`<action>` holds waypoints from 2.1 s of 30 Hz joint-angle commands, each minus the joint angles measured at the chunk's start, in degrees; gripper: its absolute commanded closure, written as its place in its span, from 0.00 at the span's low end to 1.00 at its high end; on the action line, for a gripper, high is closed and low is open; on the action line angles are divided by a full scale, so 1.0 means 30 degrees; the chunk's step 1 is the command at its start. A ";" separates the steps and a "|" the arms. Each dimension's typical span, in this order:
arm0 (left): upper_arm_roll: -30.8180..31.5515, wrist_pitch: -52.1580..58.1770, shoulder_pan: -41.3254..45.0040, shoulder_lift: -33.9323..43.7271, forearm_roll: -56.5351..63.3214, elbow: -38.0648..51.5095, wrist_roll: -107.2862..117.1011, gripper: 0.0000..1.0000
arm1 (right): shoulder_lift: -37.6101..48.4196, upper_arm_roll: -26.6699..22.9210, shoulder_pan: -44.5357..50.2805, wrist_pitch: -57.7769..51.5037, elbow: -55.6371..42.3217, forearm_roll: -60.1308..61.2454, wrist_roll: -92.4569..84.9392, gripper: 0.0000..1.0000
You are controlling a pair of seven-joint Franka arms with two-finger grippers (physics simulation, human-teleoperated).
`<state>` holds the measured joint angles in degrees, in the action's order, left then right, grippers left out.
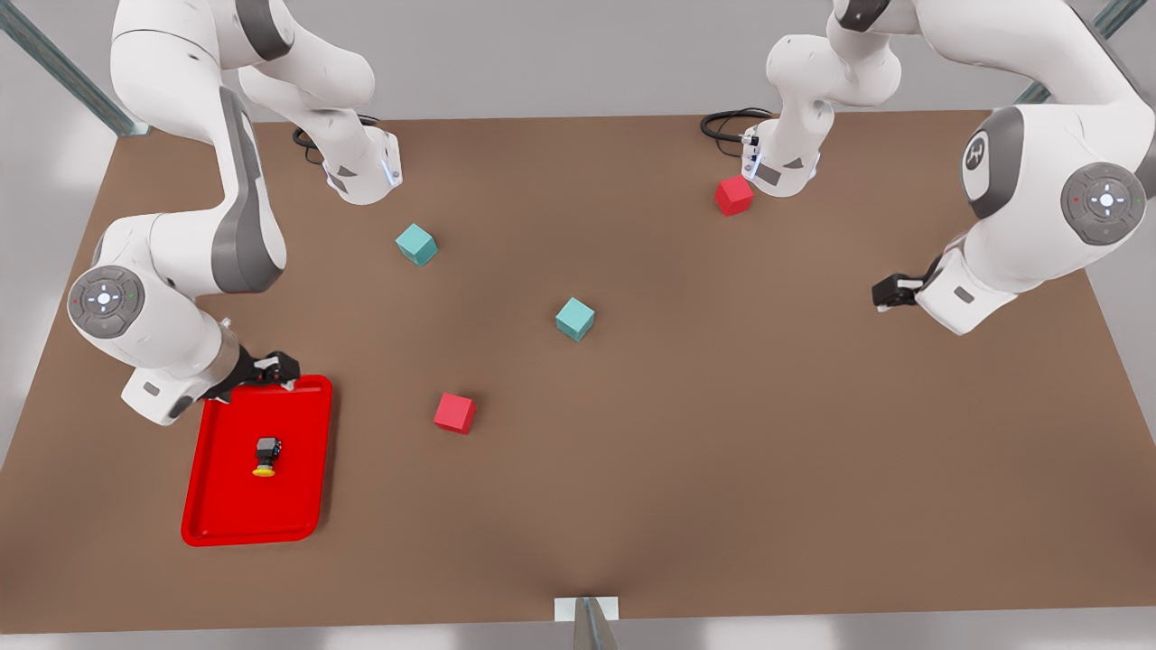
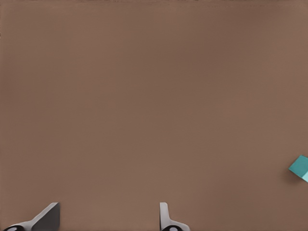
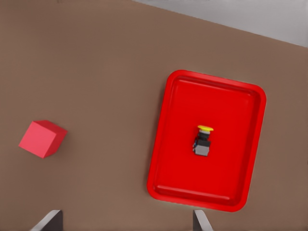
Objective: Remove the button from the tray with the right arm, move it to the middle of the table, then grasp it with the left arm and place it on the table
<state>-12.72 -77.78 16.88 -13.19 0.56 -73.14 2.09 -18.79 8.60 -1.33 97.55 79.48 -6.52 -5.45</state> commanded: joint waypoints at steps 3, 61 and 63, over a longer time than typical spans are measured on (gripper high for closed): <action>-0.0008 -0.0822 -0.0001 0.0001 0.0075 -0.0142 0.0184 0.00 | -0.0329 0.0004 0.0120 0.0675 -0.0010 -0.0317 -0.0732 0.00; -0.0008 -0.0734 -0.0645 -0.0468 -0.0042 -0.0992 -0.0666 0.00 | -0.8152 -0.0406 -0.5329 1.3391 0.5029 0.0709 0.0176 0.00; -0.0008 -0.0734 -0.0645 -0.0468 -0.0042 -0.0992 -0.0666 0.00 | -0.8240 -0.0406 -0.5300 1.3362 0.5029 0.0709 0.0176 0.00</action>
<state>-12.72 -80.04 14.94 -14.66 0.40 -76.14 1.05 -43.50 7.42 -17.26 137.36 94.60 -4.52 -5.92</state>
